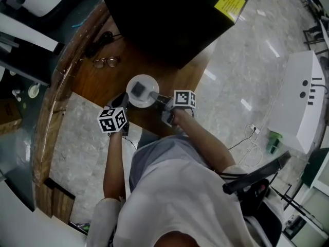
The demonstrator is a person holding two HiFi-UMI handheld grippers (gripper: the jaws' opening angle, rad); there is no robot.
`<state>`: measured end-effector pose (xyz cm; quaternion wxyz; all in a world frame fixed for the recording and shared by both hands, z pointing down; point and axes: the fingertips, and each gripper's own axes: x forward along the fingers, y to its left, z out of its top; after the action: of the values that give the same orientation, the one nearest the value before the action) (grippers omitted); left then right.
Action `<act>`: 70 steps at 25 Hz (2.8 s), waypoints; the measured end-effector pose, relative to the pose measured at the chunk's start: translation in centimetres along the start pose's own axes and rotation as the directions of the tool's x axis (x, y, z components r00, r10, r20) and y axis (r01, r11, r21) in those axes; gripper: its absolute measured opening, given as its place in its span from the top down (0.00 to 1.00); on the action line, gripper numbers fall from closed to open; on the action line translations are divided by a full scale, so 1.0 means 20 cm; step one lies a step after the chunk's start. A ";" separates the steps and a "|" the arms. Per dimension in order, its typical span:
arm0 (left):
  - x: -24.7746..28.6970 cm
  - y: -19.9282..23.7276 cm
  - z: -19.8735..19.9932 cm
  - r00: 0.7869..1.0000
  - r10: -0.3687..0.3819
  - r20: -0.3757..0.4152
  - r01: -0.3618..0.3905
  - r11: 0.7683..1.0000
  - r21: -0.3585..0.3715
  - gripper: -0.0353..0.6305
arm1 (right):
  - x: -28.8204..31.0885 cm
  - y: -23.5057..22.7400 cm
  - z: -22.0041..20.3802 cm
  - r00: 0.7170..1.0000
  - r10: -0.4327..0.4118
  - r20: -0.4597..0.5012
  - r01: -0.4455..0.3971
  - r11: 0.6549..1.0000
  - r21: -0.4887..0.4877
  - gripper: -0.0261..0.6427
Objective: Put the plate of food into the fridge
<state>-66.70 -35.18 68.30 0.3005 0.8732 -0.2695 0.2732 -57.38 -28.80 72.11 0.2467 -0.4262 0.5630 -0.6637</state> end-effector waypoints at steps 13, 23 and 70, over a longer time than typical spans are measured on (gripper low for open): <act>-0.05 -0.94 -0.37 0.999 0.016 0.049 -0.015 1.000 -0.025 0.92 | -1.13 0.04 -0.03 0.995 0.103 0.013 -0.103 0.995 0.004 0.91; 0.17 -2.14 -0.74 0.996 -0.077 0.042 0.076 0.997 0.015 0.92 | -2.38 -0.23 0.08 0.997 0.066 0.024 -0.067 0.997 0.036 0.91; 2.99 -4.56 1.45 0.888 -0.445 0.118 0.369 0.841 0.396 0.92 | -4.04 -0.16 3.72 0.887 0.213 0.410 -0.263 0.962 0.070 0.91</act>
<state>42.48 -11.44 52.72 0.1558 0.9740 -0.0514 0.1562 47.53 -2.72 52.16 0.4615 -0.4639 0.5068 -0.5612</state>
